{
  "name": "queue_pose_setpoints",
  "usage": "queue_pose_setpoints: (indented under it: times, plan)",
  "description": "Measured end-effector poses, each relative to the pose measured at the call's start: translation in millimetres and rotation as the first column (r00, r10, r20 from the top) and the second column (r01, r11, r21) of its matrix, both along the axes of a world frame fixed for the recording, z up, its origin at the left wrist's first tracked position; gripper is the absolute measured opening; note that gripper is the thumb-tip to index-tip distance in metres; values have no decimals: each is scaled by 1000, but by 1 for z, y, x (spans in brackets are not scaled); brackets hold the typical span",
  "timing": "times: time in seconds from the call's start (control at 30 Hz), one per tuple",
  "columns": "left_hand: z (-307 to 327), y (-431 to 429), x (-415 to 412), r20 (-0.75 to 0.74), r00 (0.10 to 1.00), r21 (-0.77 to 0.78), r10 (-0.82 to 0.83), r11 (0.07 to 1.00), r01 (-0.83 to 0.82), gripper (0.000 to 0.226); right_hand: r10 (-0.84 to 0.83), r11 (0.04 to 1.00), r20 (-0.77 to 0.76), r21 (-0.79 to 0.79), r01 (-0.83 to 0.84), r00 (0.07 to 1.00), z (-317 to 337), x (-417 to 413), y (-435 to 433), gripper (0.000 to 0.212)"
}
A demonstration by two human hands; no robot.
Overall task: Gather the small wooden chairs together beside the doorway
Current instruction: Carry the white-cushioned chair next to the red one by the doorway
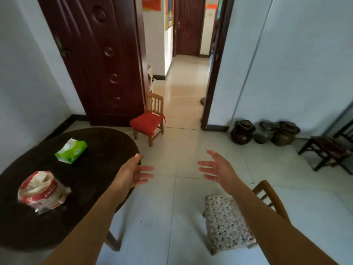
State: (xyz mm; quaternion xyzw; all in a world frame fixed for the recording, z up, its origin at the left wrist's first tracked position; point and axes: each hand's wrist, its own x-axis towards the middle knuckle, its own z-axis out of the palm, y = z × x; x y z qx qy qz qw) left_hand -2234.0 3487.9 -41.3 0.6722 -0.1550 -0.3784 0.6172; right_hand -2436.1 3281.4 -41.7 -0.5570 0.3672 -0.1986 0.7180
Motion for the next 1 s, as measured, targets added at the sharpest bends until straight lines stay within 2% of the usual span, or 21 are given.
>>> queue_pose_setpoints:
  times: [0.23, 0.4, 0.47, 0.53, 0.73, 1.0]
  plan:
    - [-13, -78, -44, 44, 950, 20, -310, 951, 310, 37, -234, 972, -24, -26, 234, 972, -13, -92, -25, 39]
    - [-30, -152, -101, 12, 875, 51, -485, 874, 483, 33, -467, 883, -66, 5, 469, 882, -30, -174, -46, 35]
    - [-39, -181, -126, -3, 844, 63, -536, 842, 535, 32, -515, 856, -80, 14, 517, 854, -35, -201, -56, 26]
    - [-46, -210, -150, -28, 816, 69, -577, 813, 577, 29, -558, 827, -97, 13, 562, 824, -40, -225, -69, 27]
    - [-62, -303, -214, -43, 760, 68, -649, 757, 650, 29, -620, 781, -131, -20, 624, 773, -59, -283, -132, 38]
    - [-102, -394, -259, -138, 742, 129, -656, 731, 670, 41, -572, 813, -250, -43, 581, 781, -95, -292, -226, 41]
